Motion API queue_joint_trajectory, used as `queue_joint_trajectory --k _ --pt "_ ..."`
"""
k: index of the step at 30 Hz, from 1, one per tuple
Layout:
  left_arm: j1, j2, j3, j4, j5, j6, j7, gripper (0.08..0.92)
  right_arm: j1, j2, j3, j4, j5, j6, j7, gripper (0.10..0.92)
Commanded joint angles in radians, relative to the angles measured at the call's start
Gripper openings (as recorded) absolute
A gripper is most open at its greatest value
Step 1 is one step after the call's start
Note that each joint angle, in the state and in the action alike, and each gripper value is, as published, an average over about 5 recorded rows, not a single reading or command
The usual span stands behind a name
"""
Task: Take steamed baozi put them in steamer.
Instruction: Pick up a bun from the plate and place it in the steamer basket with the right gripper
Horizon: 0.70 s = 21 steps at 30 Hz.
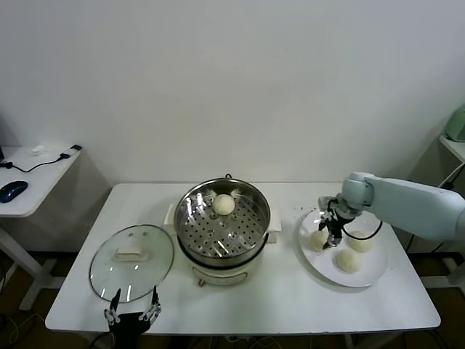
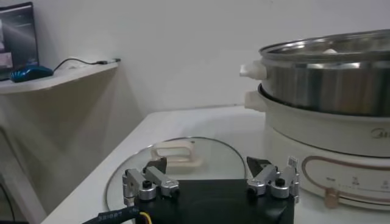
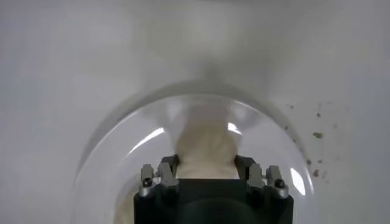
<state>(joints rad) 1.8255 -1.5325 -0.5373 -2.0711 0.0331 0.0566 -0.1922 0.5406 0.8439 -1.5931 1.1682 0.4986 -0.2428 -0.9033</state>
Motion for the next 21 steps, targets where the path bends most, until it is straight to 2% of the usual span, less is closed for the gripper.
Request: queue_joint_trajectory --k 1,6,11,15,21 --pt "0.0 0.002 0.0 -0.006 0.0 0.003 0.001 0.823 0.388 0.071 -0.151 0.101 0.242 -0.01 -0.041 0.636" --pt "0.001 0.006 0.0 -0.02 -0.002 0.009 0.003 0.823 0.528 0.226 -0.124 0.166 0.459 -0.068 0.0 0.636" --pt "0.002 0.015 0.001 -0.029 -0.004 0.009 0.004 0.823 0.513 0.397 -0.041 0.221 0.575 -0.148 0.085 0.636" --pt "-0.003 0.02 0.003 -0.029 -0.004 0.009 0.006 0.823 0.423 0.497 -0.013 0.23 0.599 -0.19 0.14 0.636" --pt "-0.007 0.021 0.011 -0.034 -0.005 0.013 0.008 0.823 0.281 0.602 -0.012 0.137 0.553 -0.209 0.185 0.636"
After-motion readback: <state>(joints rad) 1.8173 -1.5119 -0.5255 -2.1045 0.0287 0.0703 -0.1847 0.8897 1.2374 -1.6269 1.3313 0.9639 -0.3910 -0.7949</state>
